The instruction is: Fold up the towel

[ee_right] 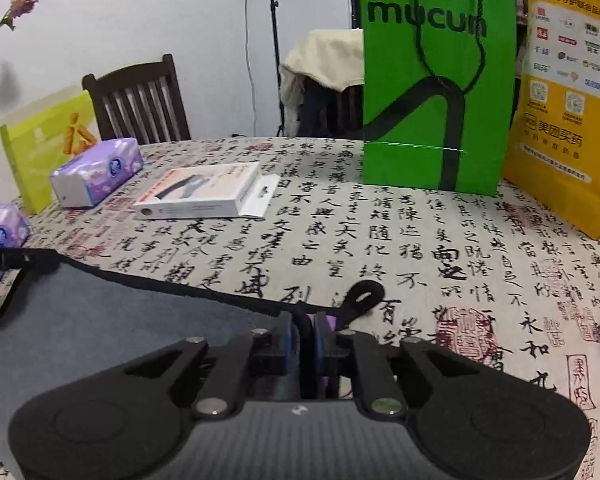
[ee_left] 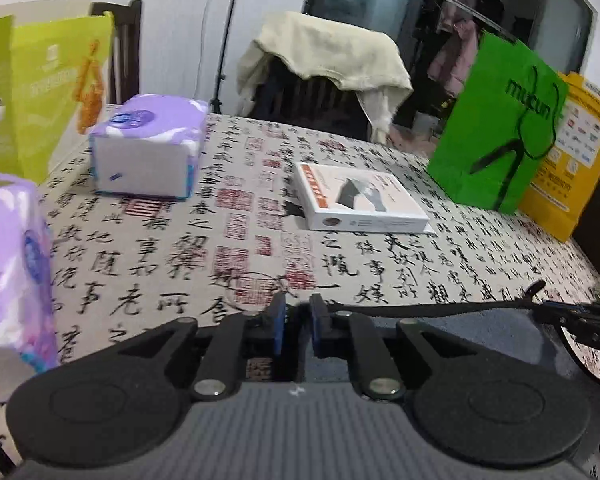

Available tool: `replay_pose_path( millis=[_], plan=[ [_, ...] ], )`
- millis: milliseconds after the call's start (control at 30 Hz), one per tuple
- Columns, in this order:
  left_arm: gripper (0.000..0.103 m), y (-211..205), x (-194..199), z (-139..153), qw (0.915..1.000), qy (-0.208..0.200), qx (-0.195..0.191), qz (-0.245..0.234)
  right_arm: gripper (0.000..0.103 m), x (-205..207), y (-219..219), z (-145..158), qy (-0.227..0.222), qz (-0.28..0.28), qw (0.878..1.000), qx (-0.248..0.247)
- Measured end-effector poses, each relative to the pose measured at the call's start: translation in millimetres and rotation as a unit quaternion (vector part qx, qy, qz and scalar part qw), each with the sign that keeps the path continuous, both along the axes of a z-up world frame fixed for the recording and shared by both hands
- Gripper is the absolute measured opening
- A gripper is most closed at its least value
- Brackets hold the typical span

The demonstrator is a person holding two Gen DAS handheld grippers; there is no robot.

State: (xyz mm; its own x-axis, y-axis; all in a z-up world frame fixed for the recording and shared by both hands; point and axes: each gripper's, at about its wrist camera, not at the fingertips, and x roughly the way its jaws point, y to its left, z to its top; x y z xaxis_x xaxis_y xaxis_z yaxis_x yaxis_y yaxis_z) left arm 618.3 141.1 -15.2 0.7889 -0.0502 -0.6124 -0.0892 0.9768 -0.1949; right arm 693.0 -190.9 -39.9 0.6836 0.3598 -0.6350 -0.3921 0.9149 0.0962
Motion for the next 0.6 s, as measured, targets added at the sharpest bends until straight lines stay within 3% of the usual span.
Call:
replay_pose_path(
  millis=[67,200,267,400,600],
  plan=[
    [0.037,0.5,-11.4,3.8,0.9997,-0.013,0.017,0.008,0.016,-7.1,-3.2,4.1,-0.011,-0.004,1.000,-0.006],
    [0.052,-2.1,-51.1,15.7,0.9977,-0.043,0.052,0.013,0.026,-34.8,-17.6,21.0,-0.041,-0.004,0.999,-0.001],
    [0.070,-4.1,-73.3,21.5,0.9969,-0.051,0.060,0.009,0.034,-53.7,-27.5,27.9,-0.047,0.000,0.999,0.008],
    [0.076,-8.7,-127.8,31.7,0.9949,-0.073,0.066,0.024,0.049,-94.0,-43.3,34.9,-0.050,0.005,0.999,0.021],
    [0.086,-19.1,-198.3,39.3,0.9931,-0.090,0.069,0.028,0.058,-158.2,-60.5,35.0,-0.049,-0.005,0.998,0.045]
  ],
)
